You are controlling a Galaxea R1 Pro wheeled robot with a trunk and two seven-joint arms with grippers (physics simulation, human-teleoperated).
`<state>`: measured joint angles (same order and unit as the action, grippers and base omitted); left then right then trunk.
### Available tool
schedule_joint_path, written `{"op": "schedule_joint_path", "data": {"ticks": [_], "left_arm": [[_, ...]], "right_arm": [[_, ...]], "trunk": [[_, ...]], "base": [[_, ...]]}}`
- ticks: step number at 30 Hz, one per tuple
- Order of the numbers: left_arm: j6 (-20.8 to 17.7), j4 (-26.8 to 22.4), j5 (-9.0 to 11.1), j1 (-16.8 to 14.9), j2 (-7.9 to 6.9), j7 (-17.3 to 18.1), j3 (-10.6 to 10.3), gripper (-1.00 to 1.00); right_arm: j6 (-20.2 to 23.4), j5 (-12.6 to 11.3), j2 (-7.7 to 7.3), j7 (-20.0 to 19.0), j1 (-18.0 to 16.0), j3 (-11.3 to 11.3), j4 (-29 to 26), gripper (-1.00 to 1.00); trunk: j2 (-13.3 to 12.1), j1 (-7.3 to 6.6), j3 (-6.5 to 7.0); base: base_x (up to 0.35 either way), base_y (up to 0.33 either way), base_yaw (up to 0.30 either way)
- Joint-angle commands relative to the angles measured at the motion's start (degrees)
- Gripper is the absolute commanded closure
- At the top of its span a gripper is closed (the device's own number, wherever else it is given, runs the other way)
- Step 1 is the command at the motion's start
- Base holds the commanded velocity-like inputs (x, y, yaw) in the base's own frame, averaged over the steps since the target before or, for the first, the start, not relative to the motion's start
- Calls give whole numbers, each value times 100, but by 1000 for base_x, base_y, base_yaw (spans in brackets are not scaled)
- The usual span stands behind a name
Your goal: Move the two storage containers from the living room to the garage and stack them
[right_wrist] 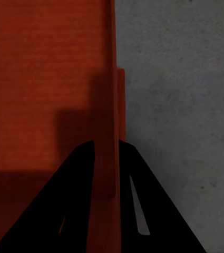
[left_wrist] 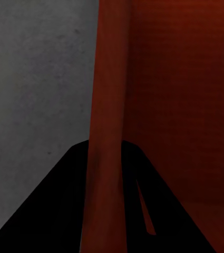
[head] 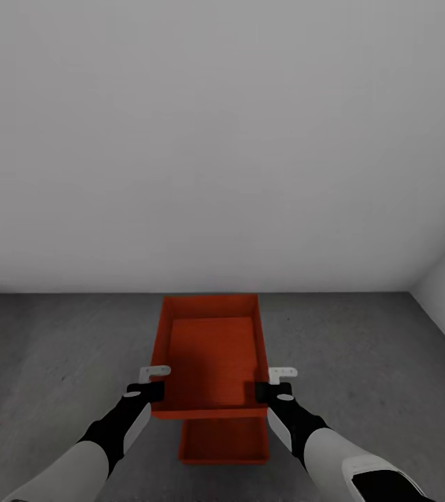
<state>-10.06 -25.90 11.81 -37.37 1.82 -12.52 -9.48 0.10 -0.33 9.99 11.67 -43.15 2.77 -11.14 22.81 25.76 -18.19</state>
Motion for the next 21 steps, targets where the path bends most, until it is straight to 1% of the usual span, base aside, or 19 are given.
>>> {"op": "schedule_joint_path", "data": {"ticks": [1, 7, 21], "left_arm": [[-40, -3, 23, 1, -30, -620, 350, 100], [-40, -3, 23, 1, -32, -620, 350, 100], [-40, -3, 23, 1, -32, -620, 350, 100]], "right_arm": [[-467, 77, -374, 142, -9, -304, -20, 100], [-470, 77, -373, 140, -10, -304, -20, 100], [-454, 73, -373, 133, -7, -304, -20, 100]], "trunk": [[11, 2, -19], [11, 2, -62], [11, 2, -69]], "base": [[0, 0, 0], [0, 0, 0], [0, 0, 0]]}}
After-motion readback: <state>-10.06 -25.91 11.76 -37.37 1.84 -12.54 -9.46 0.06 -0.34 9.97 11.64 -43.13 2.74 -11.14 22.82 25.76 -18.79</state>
